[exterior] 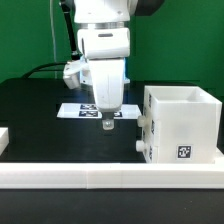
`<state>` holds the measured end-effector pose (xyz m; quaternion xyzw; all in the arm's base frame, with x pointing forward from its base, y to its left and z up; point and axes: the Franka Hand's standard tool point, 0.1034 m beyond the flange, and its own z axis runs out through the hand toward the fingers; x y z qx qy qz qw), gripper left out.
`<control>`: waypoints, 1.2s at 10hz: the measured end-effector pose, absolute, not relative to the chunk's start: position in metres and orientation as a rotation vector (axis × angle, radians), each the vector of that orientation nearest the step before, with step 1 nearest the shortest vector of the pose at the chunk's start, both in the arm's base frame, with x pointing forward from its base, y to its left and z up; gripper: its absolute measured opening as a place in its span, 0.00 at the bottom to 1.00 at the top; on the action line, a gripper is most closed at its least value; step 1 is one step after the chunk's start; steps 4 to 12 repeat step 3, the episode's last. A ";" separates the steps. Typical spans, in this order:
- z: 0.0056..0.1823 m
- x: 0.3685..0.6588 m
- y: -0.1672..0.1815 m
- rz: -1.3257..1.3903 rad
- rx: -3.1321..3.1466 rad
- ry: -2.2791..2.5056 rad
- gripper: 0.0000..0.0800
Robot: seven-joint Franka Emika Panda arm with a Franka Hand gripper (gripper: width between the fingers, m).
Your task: Assemble drawer
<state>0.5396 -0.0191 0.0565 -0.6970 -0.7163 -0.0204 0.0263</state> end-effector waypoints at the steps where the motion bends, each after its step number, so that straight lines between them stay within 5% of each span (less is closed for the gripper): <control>1: 0.056 0.539 -0.019 -0.063 -2.152 -2.213 0.81; 12: 0.056 0.539 -0.019 -0.062 -2.152 -2.213 0.81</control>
Offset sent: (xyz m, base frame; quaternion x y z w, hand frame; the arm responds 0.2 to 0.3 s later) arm 0.0000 0.0000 0.0000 0.0000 0.0000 0.0000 1.0000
